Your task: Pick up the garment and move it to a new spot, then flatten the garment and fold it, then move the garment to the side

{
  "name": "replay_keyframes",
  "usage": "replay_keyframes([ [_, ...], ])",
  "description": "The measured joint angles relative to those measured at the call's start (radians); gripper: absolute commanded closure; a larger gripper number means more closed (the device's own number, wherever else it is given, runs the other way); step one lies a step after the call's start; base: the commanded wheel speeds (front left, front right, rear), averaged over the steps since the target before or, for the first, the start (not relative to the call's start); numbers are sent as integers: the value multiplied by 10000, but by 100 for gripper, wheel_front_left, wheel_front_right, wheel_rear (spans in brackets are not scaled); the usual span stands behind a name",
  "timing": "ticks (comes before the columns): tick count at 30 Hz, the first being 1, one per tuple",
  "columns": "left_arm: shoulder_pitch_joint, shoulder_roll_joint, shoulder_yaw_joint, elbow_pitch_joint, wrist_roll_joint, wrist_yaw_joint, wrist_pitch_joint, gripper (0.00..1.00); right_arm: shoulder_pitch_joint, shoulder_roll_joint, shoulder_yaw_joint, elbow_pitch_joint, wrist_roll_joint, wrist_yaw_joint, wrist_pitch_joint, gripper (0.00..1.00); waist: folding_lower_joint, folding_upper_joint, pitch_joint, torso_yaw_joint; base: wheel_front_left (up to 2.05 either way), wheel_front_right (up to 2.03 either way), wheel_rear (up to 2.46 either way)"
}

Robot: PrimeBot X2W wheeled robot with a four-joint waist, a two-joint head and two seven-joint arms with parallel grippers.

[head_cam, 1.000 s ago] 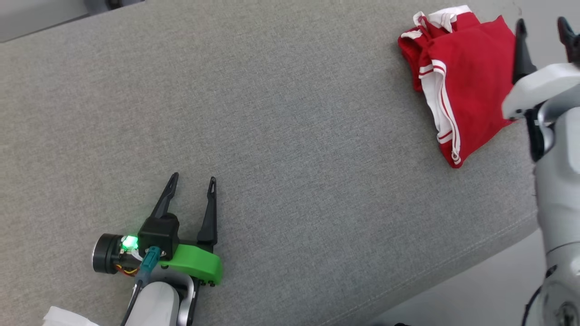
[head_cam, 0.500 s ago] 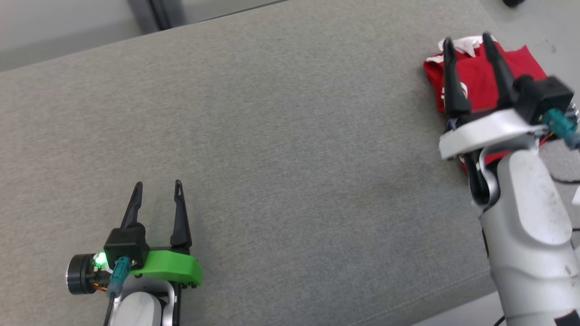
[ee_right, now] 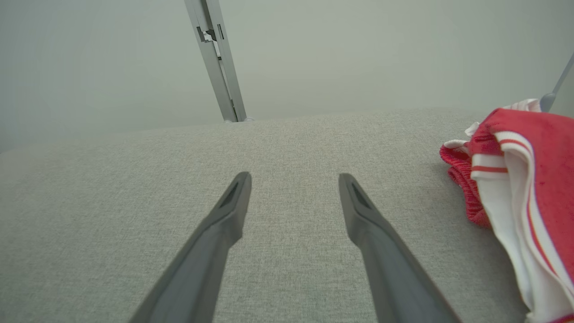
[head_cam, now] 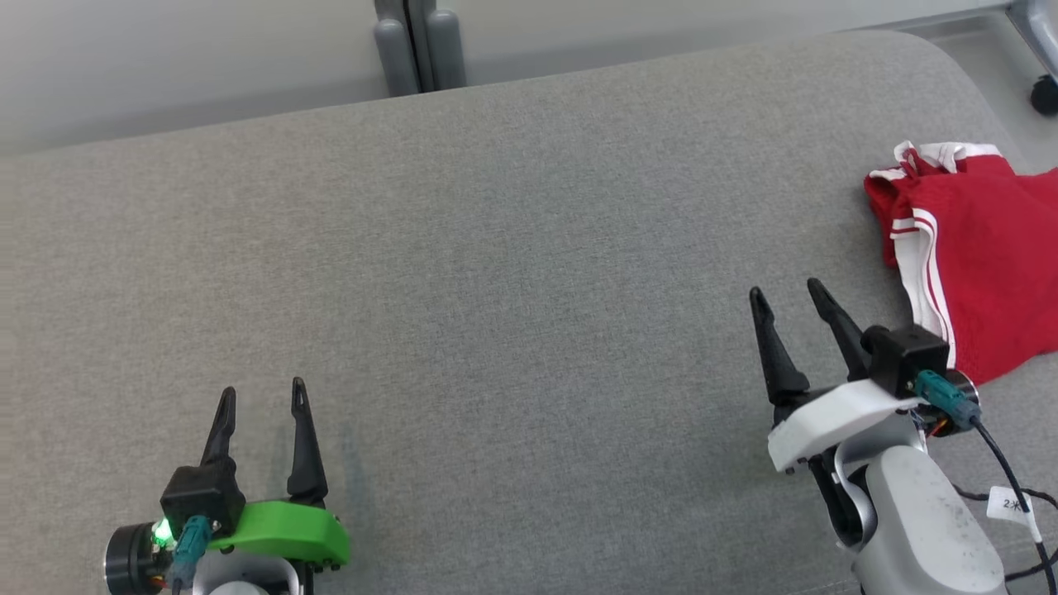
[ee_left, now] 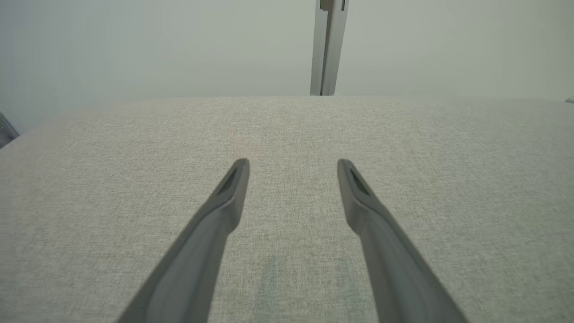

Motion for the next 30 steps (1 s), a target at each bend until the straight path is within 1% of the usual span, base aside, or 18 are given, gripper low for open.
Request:
replay_keyframes([
  [10, 809, 0, 105, 222, -247, -104, 0, 0, 1277, -2, 15, 134, 75, 0, 0, 0, -1, 0, -951, 534, 0, 0, 0],
  [18, 1295, 0, 119, 226, -437, -207, 0, 0, 1642, -4, 90, 209, 75, 0, 0, 0, -1, 0, -1478, 824, 0, 0, 0],
  [20, 1345, 0, 127, 155, -527, -328, 0, 0, 1666, -6, 105, 224, 81, 0, 0, 0, -1, 0, -1548, 889, 0, 0, 0],
  [21, 1361, -6, 123, 165, -529, -353, -2, 100, 1672, 0, 109, 255, 88, 0, 0, 100, -1, 0, -1565, 906, 0, 0, 0],
  [27, 1439, -61, 100, 706, -608, -353, 10, 100, 2007, 84, 104, 715, 115, 2, 52, 100, 0, 0, -1572, 908, 0, 0, 0],
  [30, 1444, -69, 146, 740, -1041, -366, 184, 100, 2066, 92, 36, 729, 566, 2, 221, 100, -1, 0, -1573, 908, 0, 0, 0],
])
